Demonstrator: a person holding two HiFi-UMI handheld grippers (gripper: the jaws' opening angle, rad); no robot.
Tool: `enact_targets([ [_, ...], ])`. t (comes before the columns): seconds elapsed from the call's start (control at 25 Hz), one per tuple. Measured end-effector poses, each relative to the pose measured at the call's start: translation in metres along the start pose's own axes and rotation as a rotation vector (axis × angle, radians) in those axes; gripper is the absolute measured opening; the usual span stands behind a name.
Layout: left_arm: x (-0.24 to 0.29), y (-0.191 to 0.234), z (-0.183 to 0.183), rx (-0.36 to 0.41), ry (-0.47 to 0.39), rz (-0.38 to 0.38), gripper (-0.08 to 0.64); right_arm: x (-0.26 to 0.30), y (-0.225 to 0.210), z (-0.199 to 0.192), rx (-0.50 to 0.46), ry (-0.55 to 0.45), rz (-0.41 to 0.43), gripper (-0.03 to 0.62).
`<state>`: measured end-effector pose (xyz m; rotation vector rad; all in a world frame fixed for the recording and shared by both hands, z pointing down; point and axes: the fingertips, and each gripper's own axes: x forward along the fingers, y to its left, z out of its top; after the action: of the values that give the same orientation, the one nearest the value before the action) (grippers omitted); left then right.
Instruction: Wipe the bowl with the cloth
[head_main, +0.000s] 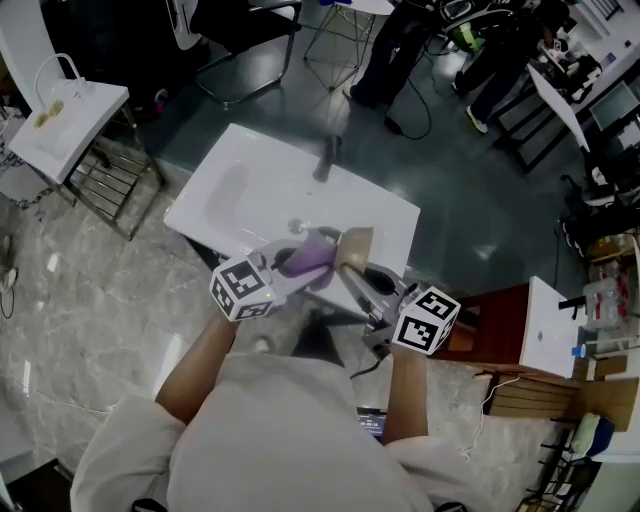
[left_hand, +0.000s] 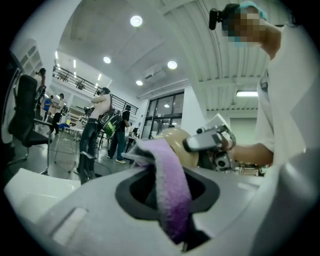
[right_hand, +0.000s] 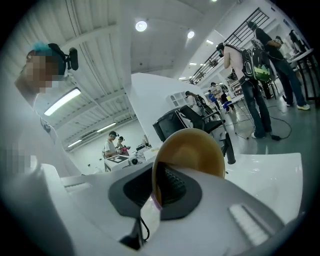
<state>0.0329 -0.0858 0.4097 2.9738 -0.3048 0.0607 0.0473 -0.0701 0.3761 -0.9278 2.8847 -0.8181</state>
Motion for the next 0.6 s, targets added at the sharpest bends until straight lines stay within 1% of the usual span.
enact_targets([
  [0.16,-0.004,-0.008,0.012,-0.014,-0.019,-0.001,0.089,-0.002,-0.006,-0.005,0.029,-0.004,0.001,0.014],
  [0.32,-0.009,-0.008,0.019,-0.020,-0.015,0.026,0.089,-0.001,-0.006,-0.015,0.064,0.013,0.010,0.014],
  [0.44,-0.004,-0.001,0.020,-0.022,-0.015,0.053,0.089,-0.004,-0.009,-0.024,0.099,0.031,0.014,0.014],
  [0.6,0.004,0.016,0.015,-0.010,0.002,0.094,0.089,-0.003,-0.015,-0.039,0.119,0.058,0.033,0.014],
])
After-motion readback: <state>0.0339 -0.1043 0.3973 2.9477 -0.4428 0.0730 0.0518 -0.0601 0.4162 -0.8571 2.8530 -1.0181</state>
